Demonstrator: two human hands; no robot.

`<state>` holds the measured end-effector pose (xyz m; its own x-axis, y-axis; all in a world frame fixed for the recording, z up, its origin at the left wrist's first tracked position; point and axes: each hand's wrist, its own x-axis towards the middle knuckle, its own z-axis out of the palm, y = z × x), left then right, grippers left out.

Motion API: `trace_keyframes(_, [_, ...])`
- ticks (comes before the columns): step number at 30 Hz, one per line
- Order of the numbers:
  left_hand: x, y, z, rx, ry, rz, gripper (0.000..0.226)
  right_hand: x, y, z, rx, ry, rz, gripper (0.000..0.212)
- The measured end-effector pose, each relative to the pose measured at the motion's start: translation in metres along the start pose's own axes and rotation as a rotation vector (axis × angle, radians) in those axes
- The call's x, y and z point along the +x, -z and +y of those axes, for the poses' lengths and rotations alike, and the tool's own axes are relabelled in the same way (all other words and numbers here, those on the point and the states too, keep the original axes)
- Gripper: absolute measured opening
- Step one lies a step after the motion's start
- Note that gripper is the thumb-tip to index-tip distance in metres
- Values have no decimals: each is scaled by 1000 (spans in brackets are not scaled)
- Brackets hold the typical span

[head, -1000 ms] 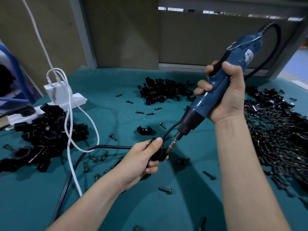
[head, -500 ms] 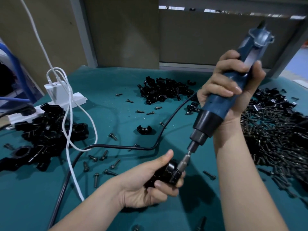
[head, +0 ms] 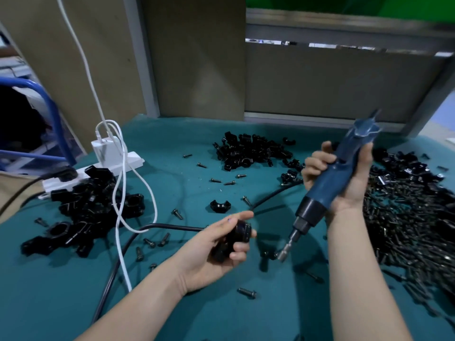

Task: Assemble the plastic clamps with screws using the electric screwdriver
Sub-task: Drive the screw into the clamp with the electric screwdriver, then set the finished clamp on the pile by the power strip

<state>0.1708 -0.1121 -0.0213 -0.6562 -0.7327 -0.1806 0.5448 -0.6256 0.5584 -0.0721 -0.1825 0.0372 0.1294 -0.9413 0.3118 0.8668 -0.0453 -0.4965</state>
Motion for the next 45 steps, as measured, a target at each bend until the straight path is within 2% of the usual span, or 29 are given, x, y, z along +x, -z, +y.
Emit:
trace_keyframes(2, [3,0,-1,89,-162,107,49,1,16,8,-181,-27,233,61])
trace_keyframes(4, [4,1,-3,176,-245,176,53,2,28,18,-205,-44,412,50])
trace_keyframes(9, [1,-1,-7,199,-321,222,59,2,47,35,-351,-15,631,44])
trace_keyframes(14, [1,-3,-3,221,-384,256,56,-4,57,37,-498,-16,720,41])
trace_keyframes(17, [-3,-8,1,283,-403,258,41,-3,56,39,-596,21,749,42])
trace_keyframes(22, [-14,-39,17,404,-445,306,20,-2,55,42,-588,25,759,49])
trace_keyframes(25, [-43,-56,39,610,-484,287,24,0,57,42,-570,14,761,42])
trace_keyframes(28, [-90,-55,51,708,-507,284,29,0,60,40,-533,7,752,41])
trace_keyframes(30, [-121,-44,59,686,-588,387,33,-1,60,39,-497,-10,734,47])
trace_keyframes(33, [-154,-17,90,599,-815,617,33,-3,59,38,-444,-37,718,53])
trace_keyframes(35, [-159,9,117,869,-892,886,42,-4,58,38,-389,-28,705,47])
trace_keyframes(37, [-152,35,134,1345,-805,1069,48,-5,56,38,-352,-22,697,41])
trace_keyframes(39, [-137,61,140,1767,-601,1067,51,-5,56,37,-340,-16,692,39])
trace_keyframes(40, [-132,70,139,1891,-519,1026,50,-6,57,37,-337,-15,688,38])
trace_keyframes(43, [-122,78,138,1977,-456,915,47,-7,58,36,-340,-13,676,36])
trace_keyframes(45, [-120,75,139,1939,-460,931,43,-8,58,34,-348,-20,665,37])
